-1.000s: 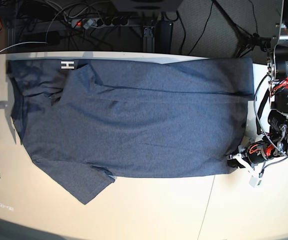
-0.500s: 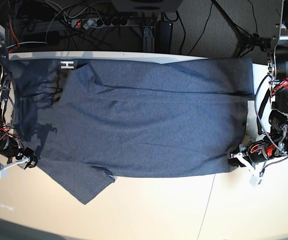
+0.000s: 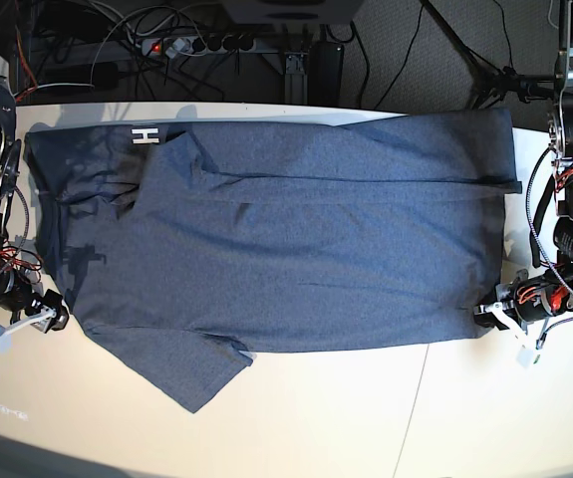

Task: Fold the T-shirt properly
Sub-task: 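Move the right gripper to the sleeve corner and pinch it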

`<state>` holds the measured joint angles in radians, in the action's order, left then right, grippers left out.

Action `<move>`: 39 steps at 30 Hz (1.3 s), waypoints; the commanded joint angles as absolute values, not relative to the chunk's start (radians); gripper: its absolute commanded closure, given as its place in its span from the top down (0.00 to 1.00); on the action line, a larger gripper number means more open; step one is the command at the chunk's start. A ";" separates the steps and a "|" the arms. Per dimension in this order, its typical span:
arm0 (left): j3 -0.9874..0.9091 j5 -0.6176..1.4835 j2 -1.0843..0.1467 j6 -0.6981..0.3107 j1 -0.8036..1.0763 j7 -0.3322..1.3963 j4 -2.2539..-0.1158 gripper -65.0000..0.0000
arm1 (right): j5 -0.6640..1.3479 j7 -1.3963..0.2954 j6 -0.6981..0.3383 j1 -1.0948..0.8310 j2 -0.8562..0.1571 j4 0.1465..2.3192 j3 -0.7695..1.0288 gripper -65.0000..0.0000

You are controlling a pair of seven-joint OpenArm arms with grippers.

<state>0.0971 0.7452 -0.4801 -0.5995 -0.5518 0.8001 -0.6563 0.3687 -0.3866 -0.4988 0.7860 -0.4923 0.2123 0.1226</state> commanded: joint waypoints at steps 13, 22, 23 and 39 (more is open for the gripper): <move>0.105 0.759 -0.482 -0.619 -0.584 0.790 -0.670 0.00 | 0.263 -0.392 -0.522 0.806 -0.402 0.234 0.061 0.53; 0.109 0.766 -0.480 -0.619 -0.584 0.789 -0.670 0.00 | 0.263 -0.392 -0.550 0.813 -0.394 0.257 -0.196 0.53; 0.109 0.766 -0.480 -0.619 -0.584 0.790 -0.670 0.00 | 0.279 -0.392 -0.550 0.814 -0.393 0.257 -0.216 0.53; 0.109 0.766 -0.479 -0.619 -0.584 0.786 -0.670 0.00 | 0.207 -0.332 -0.562 0.813 -0.369 0.298 -0.254 0.13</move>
<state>0.1112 0.7521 -0.4656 -0.5995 -0.5514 0.8001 -0.6563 0.2306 -0.2893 -0.5171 0.8059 -0.3656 0.2958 -0.2493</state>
